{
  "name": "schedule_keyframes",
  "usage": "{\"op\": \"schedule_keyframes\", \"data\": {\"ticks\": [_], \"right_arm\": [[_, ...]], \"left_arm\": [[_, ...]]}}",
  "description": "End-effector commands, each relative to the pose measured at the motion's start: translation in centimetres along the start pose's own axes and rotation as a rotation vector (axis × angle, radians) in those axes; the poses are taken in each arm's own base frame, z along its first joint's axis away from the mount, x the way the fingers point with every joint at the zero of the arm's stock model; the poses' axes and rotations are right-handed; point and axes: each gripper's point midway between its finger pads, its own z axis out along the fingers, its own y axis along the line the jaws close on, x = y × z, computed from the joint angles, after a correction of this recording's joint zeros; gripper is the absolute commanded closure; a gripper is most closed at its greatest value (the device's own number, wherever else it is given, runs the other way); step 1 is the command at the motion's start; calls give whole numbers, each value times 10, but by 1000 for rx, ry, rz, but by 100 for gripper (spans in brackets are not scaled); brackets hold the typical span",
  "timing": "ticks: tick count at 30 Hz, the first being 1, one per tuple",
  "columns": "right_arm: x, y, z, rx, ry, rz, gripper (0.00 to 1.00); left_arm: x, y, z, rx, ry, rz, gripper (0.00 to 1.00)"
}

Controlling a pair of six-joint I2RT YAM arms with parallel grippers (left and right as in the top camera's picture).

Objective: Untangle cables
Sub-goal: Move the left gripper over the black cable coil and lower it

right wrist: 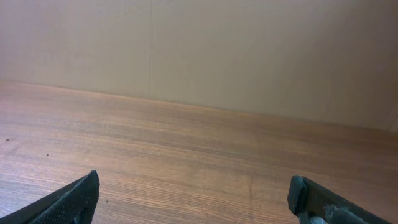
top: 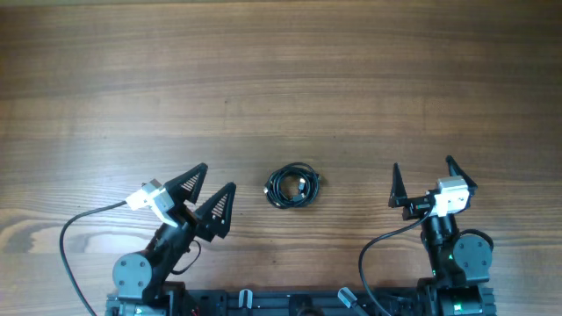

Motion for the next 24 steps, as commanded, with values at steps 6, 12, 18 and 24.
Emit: {"op": "schedule_keyframes", "data": {"ticks": [6,12,18,24], "right_arm": [[-2,0,-1,0,-11,-12,0],[-2,0,-1,0,-11,-12,0],[-2,0,-1,0,-11,-12,0],[-2,0,-1,0,-11,-12,0]], "left_arm": [[-74,-45,3,-24,-107,66,0],[-82,-25,33,-317,245,-16,1],[-55,-1,35,-619,668,-253,0],[-1,13,45,-668,931,-405,0]]}}
